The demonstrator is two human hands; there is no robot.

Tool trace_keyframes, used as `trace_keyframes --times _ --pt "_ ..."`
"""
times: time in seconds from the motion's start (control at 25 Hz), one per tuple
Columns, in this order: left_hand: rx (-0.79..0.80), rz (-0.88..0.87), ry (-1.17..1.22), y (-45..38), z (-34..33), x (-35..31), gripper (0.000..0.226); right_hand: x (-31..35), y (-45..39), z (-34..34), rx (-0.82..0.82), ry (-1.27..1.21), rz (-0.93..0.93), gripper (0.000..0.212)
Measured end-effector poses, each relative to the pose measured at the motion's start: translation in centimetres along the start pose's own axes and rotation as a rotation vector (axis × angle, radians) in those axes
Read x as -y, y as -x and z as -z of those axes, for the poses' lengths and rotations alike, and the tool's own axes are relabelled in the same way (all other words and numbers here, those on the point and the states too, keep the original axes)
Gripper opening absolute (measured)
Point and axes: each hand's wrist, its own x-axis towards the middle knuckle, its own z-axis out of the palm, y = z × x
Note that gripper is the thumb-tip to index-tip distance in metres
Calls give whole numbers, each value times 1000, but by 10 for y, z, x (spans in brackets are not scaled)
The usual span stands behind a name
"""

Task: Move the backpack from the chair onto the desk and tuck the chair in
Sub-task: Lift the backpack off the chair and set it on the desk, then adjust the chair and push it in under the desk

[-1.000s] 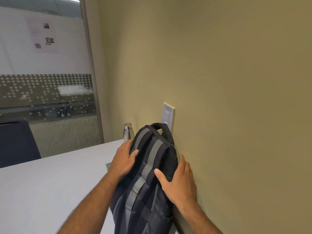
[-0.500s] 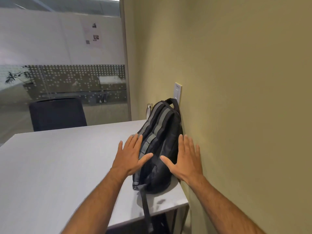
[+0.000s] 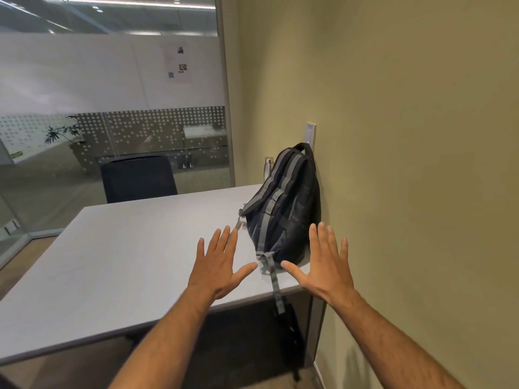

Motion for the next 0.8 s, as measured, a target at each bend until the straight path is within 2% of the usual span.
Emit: trace_keyframes --times 0.32,0.8 --pt "79 44 -22 153 28 56 106 84 123 14 56 -48 45 130" --pt "57 136 -45 306 43 122 112 156 227 -2 103 -100 98 121"
